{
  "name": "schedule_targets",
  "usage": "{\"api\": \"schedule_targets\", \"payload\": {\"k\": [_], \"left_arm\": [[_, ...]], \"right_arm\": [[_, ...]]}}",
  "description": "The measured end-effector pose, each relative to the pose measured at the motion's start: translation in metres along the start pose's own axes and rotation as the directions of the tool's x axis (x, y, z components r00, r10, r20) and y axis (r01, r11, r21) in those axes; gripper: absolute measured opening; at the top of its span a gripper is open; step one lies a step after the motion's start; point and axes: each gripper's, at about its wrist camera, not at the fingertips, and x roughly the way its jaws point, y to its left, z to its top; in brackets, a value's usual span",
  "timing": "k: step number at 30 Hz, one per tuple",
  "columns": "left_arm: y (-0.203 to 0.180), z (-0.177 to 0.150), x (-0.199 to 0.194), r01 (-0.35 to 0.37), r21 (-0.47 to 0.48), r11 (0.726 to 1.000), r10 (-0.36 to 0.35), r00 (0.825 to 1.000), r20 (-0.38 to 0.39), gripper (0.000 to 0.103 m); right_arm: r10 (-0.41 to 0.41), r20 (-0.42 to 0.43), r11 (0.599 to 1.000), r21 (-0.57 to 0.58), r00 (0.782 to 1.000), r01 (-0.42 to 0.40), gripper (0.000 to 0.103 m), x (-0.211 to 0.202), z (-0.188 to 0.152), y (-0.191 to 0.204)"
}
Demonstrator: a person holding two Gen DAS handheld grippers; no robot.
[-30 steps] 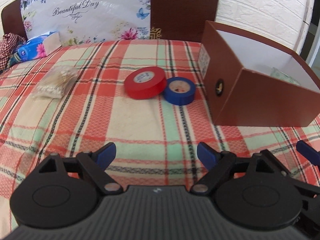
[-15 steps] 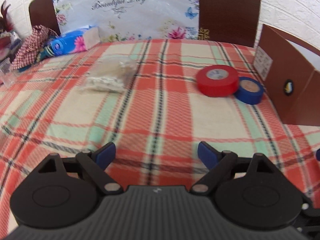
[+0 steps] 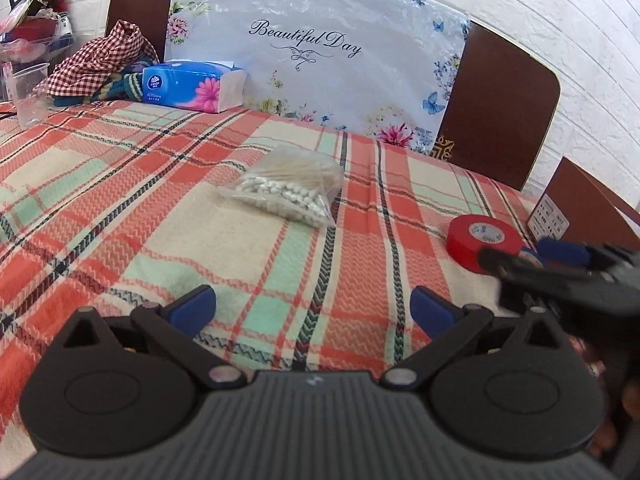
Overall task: Organize objects
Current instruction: 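Grasp the red tape roll with the right gripper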
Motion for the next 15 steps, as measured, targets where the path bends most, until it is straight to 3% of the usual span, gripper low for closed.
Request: {"api": "schedule_targets", "payload": {"k": [2,5,6,10,15], "left_arm": [[0.0,-0.001,0.0,-0.003,0.002,1.0,0.003,1.0,0.0,0.103],[0.0,-0.001,0.0,-0.003,0.0,1.0,0.003,1.0,0.0,0.103],[0.0,-0.001,0.0,-0.002,-0.001,1.0,0.002,1.0,0.001,0.103],[0.0,-0.001,0.0,-0.004,0.003,1.0,0.004,1.0,0.0,0.103],[-0.001,-0.001,0.001,-0.015,0.016,1.0,0.015,1.0,-0.004,0.103]], "right_arm": [[-0.037,-0.011,0.999,-0.001,0.999,0.037,0.078,0.021,0.008,-0.002],[-0.001,-0.09,0.999,-0.043,0.996,-0.003,0.072,0.052,0.011,0.0],[0.005,-0.076,0.999,-0.041,0.997,-0.008,0.072,0.052,0.011,-0.001],[0.028,-0.061,0.999,-0.026,0.998,-0.03,0.072,0.033,0.001,-0.005],[0.097,-0.064,0.994,-0.035,0.993,-0.099,0.072,-0.028,-0.036,-0.004]]}}
